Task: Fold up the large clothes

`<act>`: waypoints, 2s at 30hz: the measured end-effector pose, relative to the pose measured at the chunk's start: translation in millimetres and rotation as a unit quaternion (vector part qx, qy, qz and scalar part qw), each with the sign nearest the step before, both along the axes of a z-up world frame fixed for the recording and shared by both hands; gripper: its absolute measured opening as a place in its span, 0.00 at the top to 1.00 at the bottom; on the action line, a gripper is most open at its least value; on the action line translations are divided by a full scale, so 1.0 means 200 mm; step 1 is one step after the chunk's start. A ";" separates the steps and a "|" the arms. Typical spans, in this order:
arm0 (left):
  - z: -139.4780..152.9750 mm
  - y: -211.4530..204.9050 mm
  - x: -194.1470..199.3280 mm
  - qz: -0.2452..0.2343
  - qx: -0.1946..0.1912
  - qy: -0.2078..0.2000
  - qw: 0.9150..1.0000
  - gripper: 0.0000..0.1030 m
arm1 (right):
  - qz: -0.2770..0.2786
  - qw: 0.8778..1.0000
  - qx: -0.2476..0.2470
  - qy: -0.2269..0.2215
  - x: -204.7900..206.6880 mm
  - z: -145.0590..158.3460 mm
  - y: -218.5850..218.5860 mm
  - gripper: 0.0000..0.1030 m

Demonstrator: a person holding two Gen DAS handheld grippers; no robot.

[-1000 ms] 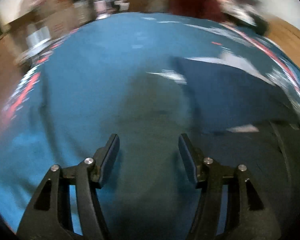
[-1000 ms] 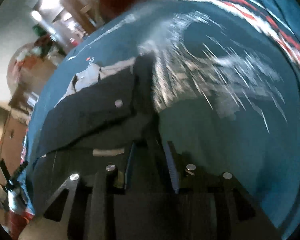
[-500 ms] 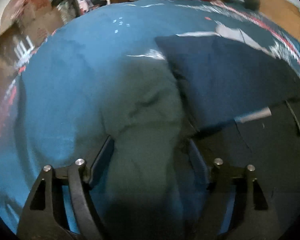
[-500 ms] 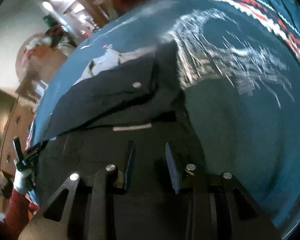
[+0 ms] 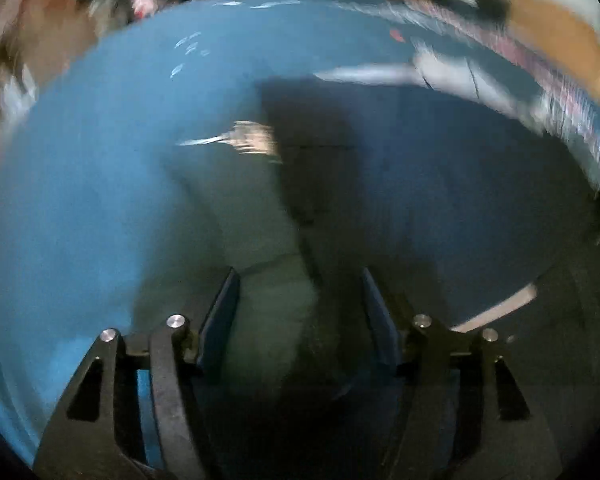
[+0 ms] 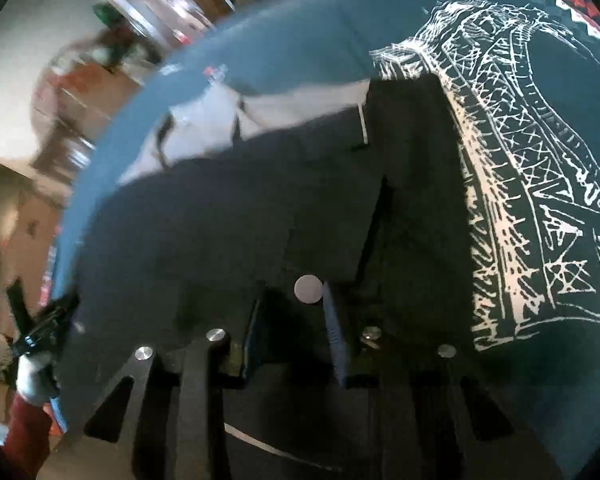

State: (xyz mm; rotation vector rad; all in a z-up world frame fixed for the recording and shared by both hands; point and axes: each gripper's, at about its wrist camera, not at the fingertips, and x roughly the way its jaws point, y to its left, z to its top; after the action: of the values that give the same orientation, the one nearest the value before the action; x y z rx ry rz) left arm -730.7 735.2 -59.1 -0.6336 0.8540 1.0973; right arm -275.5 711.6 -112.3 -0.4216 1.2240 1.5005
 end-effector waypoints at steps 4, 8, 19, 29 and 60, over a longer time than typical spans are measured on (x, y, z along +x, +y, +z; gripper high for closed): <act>0.09 -0.22 -0.15 -0.001 -0.020 -0.045 0.999 0.41 | 0.009 0.999 0.008 0.030 0.09 0.18 -0.30 0.64; 0.06 -0.56 -0.29 -0.012 -0.069 -0.134 0.988 0.40 | -0.005 0.997 -0.015 0.071 0.22 0.19 -0.78 0.52; 0.07 -0.83 -0.38 -0.001 -0.093 -0.210 0.973 0.36 | -0.037 0.980 -0.121 0.153 0.12 -0.14 -1.67 0.49; 0.10 -0.95 -0.47 0.011 -0.102 -0.240 0.965 0.33 | -0.017 0.973 -0.173 0.155 0.04 -0.42 -1.62 0.30; -0.01 -1.26 -0.30 -0.117 -0.178 -0.269 0.939 0.50 | 0.033 0.972 -0.096 0.211 -0.10 -0.30 -1.67 0.48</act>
State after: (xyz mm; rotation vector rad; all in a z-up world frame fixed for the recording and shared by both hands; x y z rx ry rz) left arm -790.4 482.6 -61.6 -1.0476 0.6252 0.5093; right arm -296.3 376.9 -171.8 -0.2784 1.7137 1.5827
